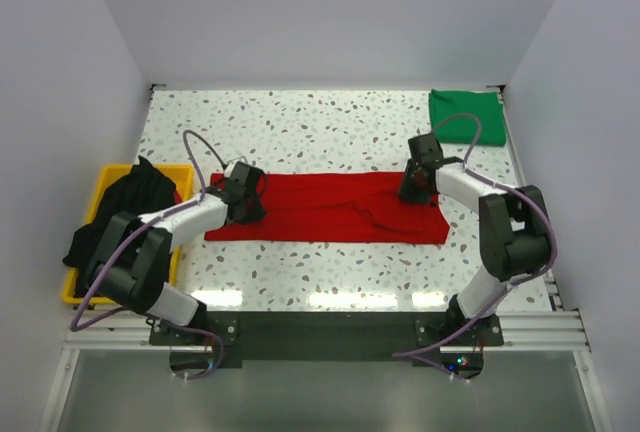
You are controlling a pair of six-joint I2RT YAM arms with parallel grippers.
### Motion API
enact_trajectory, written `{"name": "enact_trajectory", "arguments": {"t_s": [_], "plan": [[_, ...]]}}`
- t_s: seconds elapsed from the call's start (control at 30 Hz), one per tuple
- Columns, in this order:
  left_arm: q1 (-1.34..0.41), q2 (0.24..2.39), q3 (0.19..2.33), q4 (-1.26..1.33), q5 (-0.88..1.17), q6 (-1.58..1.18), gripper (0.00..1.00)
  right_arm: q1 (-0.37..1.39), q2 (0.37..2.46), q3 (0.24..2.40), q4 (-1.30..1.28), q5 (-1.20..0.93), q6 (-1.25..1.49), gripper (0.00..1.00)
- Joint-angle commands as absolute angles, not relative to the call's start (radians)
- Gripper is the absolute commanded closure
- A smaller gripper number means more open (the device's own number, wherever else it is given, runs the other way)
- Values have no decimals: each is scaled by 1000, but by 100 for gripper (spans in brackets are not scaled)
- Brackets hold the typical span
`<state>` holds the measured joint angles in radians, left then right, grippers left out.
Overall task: Fold and stack the t-shirts
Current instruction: Fold the tshirt
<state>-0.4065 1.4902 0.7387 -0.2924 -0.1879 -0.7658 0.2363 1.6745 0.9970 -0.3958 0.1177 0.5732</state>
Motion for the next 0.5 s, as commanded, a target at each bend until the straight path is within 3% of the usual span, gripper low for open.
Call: {"name": "enact_trajectory", "arguments": {"t_s": [0.0, 0.23, 0.47], "plan": [[-449, 1511, 732, -265, -282, -747, 83, 236, 1739, 1051, -376, 150, 575, 66], [-577, 1500, 680, -291, -295, -822, 84, 235, 1926, 1221, -434, 149, 515, 66], [-762, 1445, 629, -273, -218, -986, 83, 238, 2184, 1626, -511, 26, 431, 65]]}}
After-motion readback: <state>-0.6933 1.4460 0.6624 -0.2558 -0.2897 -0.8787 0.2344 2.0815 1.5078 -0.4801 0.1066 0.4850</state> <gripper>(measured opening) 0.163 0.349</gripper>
